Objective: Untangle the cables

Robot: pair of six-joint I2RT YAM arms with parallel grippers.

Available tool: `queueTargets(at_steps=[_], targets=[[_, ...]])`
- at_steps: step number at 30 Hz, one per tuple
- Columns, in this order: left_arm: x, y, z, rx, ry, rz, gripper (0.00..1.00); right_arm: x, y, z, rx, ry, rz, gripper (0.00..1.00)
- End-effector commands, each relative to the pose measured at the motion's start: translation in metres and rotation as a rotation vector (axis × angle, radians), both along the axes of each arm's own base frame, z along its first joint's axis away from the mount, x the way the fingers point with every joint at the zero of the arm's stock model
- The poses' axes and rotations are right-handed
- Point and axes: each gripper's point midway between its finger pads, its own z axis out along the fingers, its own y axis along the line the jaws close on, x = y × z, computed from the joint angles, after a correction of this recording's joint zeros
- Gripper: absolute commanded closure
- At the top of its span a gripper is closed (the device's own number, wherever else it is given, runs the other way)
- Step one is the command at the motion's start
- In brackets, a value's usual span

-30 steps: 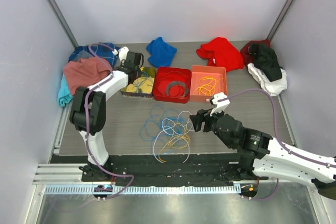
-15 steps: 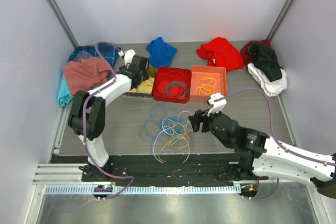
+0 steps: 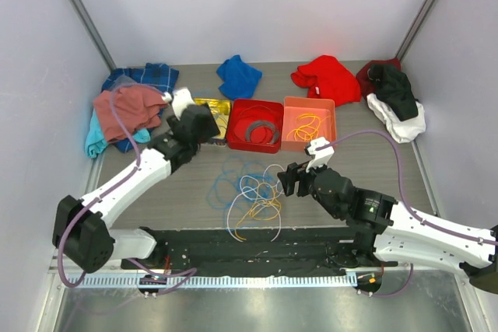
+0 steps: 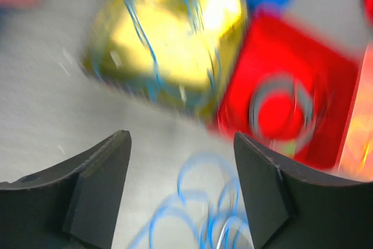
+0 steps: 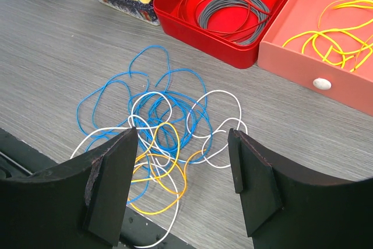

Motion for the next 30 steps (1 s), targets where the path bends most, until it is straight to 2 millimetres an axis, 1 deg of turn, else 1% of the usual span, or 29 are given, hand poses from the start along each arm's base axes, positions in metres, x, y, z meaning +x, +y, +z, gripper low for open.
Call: queueTargets(at_steps=[1, 2, 3, 5, 6, 8, 9, 12, 15, 16, 18, 19, 20, 22, 23, 25, 26, 27, 28, 29, 30], targets=[[-0.047, -0.048, -0.061, -0.030, 0.149, -0.143, 0.27, 0.003, 0.007, 0.017, 0.071, -0.019, -0.004, 0.29], [-0.053, -0.052, -0.075, -0.010, 0.179, -0.159, 0.27, 0.003, 0.007, 0.016, 0.066, -0.016, -0.004, 0.29], [-0.061, -0.063, -0.082, -0.011, 0.196, -0.187, 0.28, 0.003, 0.008, 0.016, 0.069, -0.015, -0.002, 0.29], [-0.070, -0.070, -0.097, -0.002, 0.225, -0.213, 0.31, 0.002, 0.009, 0.018, 0.072, -0.015, 0.001, 0.29], [-0.073, -0.079, -0.101, -0.012, 0.228, -0.239, 0.32, 0.002, 0.009, 0.018, 0.072, -0.015, 0.002, 0.29], [-0.077, -0.085, -0.109, -0.016, 0.229, -0.256, 0.32, 0.002, 0.008, 0.016, 0.073, -0.012, 0.000, 0.29], [-0.077, -0.087, -0.112, -0.023, 0.228, -0.259, 0.32, 0.002, 0.008, 0.015, 0.075, -0.009, -0.002, 0.29], [-0.070, -0.098, -0.111, -0.068, 0.197, -0.267, 0.31, 0.001, 0.008, 0.013, 0.077, -0.001, 0.000, 0.29], [-0.062, -0.117, -0.109, -0.139, 0.172, -0.292, 0.29, 0.001, 0.009, 0.013, 0.078, 0.000, 0.001, 0.29], [-0.059, -0.125, -0.112, -0.166, 0.172, -0.300, 0.28, 0.001, 0.009, 0.013, 0.075, 0.000, 0.000, 0.29], [-0.055, -0.134, -0.117, -0.178, 0.181, -0.309, 0.28, 0.002, 0.008, 0.013, 0.071, -0.002, -0.002, 0.29], [-0.055, -0.138, -0.129, -0.167, 0.211, -0.309, 0.28, 0.002, 0.009, 0.013, 0.072, -0.003, -0.002, 0.29], [-0.051, -0.143, -0.129, -0.179, 0.209, -0.311, 0.28, 0.002, 0.008, 0.013, 0.069, -0.002, -0.001, 0.29], [-0.048, -0.149, -0.135, -0.183, 0.220, -0.311, 0.30, 0.001, 0.008, 0.014, 0.067, -0.003, 0.001, 0.29], [-0.047, -0.151, -0.144, -0.180, 0.235, -0.305, 0.30, 0.002, 0.007, 0.014, 0.069, -0.005, -0.004, 0.29], [-0.045, -0.153, -0.149, -0.179, 0.240, -0.302, 0.34, 0.001, 0.006, 0.014, 0.065, -0.006, -0.006, 0.29], [-0.045, -0.153, -0.154, -0.170, 0.250, -0.299, 0.37, 0.001, 0.005, 0.014, 0.066, -0.006, -0.006, 0.29], [-0.044, -0.152, -0.156, -0.167, 0.251, -0.295, 0.39, 0.001, 0.003, 0.014, 0.064, -0.007, -0.010, 0.29], [-0.040, -0.157, -0.151, -0.181, 0.229, -0.300, 0.45, 0.001, 0.002, 0.013, 0.063, -0.007, -0.012, 0.29], [-0.038, -0.157, -0.151, -0.176, 0.225, -0.300, 0.48, 0.001, 0.002, 0.012, 0.059, -0.007, -0.013, 0.29], [-0.037, -0.157, -0.151, -0.176, 0.221, -0.300, 0.55, 0.001, 0.002, 0.012, 0.057, -0.008, -0.012, 0.29]])
